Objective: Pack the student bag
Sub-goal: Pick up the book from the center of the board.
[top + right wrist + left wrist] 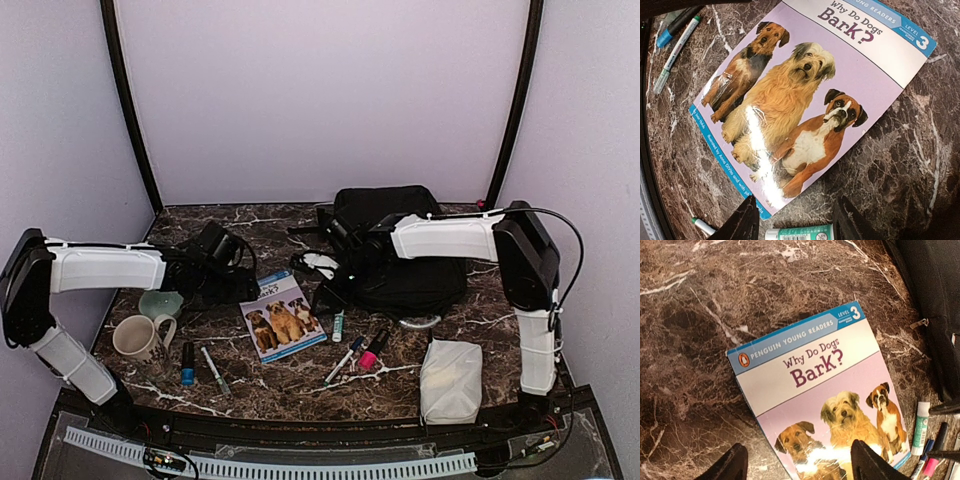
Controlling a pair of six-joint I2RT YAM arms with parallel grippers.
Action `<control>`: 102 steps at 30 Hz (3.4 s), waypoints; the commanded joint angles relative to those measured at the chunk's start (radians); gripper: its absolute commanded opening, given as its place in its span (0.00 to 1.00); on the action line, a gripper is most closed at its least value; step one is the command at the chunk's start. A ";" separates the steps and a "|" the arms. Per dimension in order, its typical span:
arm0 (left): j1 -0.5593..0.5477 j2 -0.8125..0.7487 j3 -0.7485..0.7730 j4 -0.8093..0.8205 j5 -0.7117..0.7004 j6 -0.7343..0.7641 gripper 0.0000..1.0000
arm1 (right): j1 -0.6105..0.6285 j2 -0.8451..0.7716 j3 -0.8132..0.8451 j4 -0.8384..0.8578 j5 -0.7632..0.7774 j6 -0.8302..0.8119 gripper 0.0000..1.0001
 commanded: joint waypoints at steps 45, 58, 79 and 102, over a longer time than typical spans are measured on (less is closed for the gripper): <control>0.149 0.106 -0.307 0.846 0.670 -0.240 0.38 | 0.012 0.318 0.152 -0.074 0.114 0.042 0.18; 0.148 0.005 -0.277 0.685 0.629 -0.182 0.07 | 0.013 0.240 0.148 -0.067 0.177 0.050 0.18; 0.149 -0.109 0.259 0.245 0.643 0.259 0.00 | -0.252 -0.392 0.140 -0.103 0.003 -0.022 0.65; 0.149 -0.177 0.107 0.749 0.865 0.069 0.00 | -0.315 -0.217 0.127 0.125 -0.645 0.274 0.83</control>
